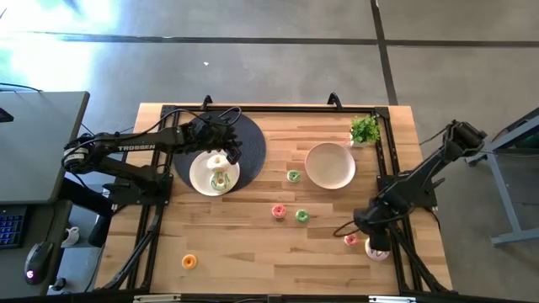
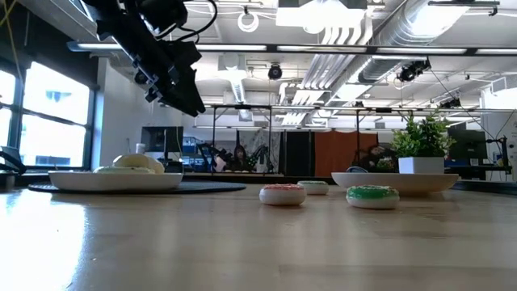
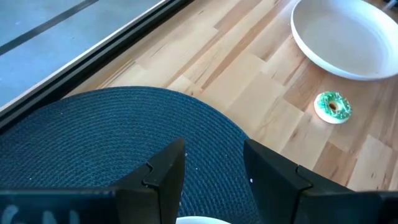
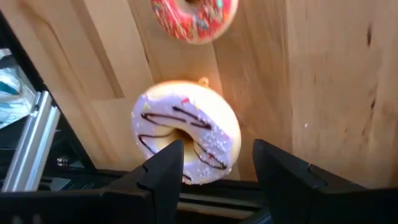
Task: Pick & Place donuts
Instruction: Put the large purple donut on the left white plate
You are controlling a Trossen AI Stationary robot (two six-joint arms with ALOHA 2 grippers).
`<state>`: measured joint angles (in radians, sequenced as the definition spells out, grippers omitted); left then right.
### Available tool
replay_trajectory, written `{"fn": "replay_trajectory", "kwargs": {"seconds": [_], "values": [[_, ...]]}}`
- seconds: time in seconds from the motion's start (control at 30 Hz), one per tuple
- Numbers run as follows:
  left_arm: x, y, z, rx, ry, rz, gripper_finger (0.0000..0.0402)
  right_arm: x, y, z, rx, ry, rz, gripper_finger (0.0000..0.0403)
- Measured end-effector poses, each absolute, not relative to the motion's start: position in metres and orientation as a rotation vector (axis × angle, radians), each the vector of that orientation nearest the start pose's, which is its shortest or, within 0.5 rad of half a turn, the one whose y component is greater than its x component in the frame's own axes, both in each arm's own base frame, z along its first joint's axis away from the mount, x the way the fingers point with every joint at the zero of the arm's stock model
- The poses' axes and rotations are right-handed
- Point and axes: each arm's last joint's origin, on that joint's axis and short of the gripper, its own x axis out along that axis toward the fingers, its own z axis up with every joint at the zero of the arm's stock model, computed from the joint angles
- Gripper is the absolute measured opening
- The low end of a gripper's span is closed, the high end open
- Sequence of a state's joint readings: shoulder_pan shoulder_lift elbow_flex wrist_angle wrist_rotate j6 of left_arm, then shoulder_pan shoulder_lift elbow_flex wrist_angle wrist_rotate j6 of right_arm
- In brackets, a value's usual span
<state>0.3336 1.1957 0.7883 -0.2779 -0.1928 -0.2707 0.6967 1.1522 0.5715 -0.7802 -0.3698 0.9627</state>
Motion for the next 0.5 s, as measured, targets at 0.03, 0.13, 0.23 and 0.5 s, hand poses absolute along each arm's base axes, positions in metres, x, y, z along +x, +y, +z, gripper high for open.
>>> {"fn": "replay_trajectory", "kwargs": {"seconds": [0.03,0.13,0.23,0.5], "values": [[0.231,0.086,0.246,-0.303,0.619,0.597,0.016,0.122,0.119,0.167,0.493,1.675,0.149,0.0188],[0.231,0.086,0.246,-0.307,0.618,0.598,0.016,0.118,0.125,0.163,0.49,1.657,0.177,0.0188],[0.231,0.086,0.246,-0.307,0.618,0.598,0.016,0.114,0.13,0.155,0.52,1.631,0.183,0.0188],[0.231,0.086,0.246,-0.307,0.617,0.599,0.016,0.107,0.134,0.143,0.513,1.587,0.211,0.0178]]}}
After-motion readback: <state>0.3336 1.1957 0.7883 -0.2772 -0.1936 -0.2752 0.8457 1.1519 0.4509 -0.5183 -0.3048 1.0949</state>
